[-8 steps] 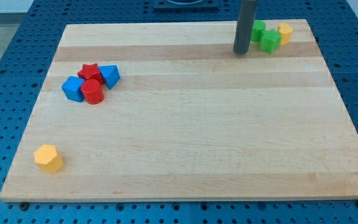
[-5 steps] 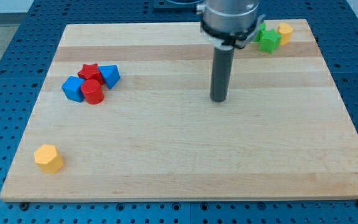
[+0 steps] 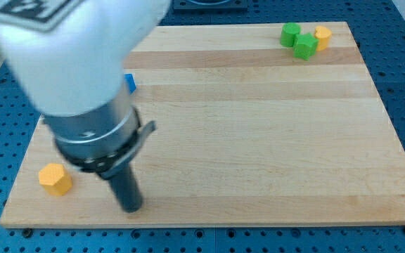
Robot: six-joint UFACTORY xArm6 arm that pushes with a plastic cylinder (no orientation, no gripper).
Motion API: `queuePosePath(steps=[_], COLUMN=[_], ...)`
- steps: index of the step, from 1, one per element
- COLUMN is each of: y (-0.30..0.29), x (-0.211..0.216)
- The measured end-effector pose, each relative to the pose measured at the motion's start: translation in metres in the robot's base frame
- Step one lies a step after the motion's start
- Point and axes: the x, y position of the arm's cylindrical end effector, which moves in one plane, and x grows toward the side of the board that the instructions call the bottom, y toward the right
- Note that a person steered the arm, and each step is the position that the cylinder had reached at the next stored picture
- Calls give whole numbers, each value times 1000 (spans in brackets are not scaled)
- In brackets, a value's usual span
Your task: Move the yellow hexagon closer to the green star
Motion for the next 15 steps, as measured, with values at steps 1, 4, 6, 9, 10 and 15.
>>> queuePosePath(steps=[1,4,6,9,10,15], y=[-44,-106,-132,-144,-115,11], x=[8,-23,-38,-67,-67,-67])
